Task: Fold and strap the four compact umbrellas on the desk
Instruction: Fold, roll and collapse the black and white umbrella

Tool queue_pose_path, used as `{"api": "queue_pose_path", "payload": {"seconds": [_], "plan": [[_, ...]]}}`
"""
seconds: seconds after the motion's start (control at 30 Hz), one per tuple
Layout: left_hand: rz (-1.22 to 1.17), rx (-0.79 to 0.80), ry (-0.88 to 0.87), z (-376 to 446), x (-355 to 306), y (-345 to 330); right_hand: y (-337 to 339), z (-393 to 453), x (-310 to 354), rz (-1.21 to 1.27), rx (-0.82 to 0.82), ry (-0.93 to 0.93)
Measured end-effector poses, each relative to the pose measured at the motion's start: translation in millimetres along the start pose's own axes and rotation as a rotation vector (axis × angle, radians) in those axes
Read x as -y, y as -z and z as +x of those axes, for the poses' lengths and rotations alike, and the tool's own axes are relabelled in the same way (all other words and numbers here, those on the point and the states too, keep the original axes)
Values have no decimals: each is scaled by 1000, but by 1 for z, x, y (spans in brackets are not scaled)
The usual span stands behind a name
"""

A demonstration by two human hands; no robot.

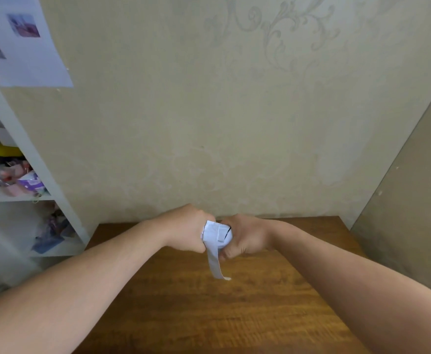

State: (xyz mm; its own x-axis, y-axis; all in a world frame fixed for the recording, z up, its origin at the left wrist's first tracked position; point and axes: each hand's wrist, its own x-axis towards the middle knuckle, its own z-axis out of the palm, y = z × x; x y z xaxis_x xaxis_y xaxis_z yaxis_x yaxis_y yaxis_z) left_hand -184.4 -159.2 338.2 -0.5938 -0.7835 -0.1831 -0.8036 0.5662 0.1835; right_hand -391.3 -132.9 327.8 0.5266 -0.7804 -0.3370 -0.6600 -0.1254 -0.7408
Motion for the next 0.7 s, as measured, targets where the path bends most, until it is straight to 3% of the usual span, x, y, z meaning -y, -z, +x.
{"api": "queue_pose_path", "payload": {"seconds": [0.1,0.27,0.43,0.6,0.7], "plan": [[-58,62,3,-4,-4,-3,-3,-5,-1,49,104,-33],[-48,22,3,-1,-7,-2,8,-8,4,239,23,-194],[-120,60,68,2,-11,4,3,1,1,-154,-201,0],[-409,135,118,-4,-13,2,6,-14,2,-143,-173,70],[-444,139,139,-3,-11,1,2,-13,-2,-337,-206,87]]}}
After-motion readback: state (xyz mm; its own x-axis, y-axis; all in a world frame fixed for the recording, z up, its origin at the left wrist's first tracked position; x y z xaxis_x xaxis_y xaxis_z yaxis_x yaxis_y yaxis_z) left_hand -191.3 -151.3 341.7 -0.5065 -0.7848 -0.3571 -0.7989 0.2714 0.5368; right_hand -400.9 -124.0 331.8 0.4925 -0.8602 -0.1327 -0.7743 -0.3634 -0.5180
